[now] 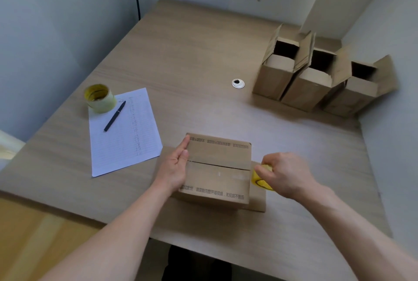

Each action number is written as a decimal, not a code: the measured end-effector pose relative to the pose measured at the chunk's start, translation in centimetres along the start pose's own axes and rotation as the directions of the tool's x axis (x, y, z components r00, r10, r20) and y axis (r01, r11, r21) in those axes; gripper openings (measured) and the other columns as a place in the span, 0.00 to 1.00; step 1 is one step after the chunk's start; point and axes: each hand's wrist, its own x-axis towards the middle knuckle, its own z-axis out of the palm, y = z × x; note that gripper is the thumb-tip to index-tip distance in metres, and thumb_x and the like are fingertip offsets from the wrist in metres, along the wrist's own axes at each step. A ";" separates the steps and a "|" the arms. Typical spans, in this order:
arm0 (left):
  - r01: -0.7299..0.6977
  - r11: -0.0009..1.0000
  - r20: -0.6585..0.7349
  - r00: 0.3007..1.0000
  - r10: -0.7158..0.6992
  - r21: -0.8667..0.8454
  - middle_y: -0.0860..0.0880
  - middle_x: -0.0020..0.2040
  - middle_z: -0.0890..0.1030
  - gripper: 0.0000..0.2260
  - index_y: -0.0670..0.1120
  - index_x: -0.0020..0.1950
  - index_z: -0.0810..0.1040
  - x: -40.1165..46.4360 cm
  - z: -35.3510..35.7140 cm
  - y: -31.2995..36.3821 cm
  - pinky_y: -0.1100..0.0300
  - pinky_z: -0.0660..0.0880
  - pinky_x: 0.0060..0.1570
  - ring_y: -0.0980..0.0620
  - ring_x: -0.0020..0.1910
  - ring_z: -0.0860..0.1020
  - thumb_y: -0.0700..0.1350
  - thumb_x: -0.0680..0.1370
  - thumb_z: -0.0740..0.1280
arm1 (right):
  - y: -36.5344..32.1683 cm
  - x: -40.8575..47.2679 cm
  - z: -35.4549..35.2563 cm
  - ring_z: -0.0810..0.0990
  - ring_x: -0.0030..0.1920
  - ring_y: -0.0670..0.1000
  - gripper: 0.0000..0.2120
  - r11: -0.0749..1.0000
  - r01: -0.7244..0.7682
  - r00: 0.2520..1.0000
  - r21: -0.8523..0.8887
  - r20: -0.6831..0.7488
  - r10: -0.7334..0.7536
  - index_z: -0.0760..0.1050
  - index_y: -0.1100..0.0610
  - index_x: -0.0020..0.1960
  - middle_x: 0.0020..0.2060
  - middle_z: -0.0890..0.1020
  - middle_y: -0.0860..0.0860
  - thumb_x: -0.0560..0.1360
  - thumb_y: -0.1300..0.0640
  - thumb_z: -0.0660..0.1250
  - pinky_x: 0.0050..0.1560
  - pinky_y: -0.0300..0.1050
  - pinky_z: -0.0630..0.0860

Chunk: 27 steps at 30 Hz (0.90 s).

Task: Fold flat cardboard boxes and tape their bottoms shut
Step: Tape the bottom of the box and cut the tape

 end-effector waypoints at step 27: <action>-0.052 0.640 0.127 0.989 -0.072 0.767 0.47 0.78 0.58 0.27 0.57 0.75 0.56 4.6 -2.6 1.5 0.45 0.68 0.59 0.41 0.71 0.65 0.67 0.79 0.49 | -3.2 0.1 3.6 0.64 0.73 0.50 0.32 0.938 -0.106 0.986 0.329 0.156 0.057 0.58 0.37 0.74 0.75 0.61 0.43 0.71 0.39 0.62 0.66 0.48 0.66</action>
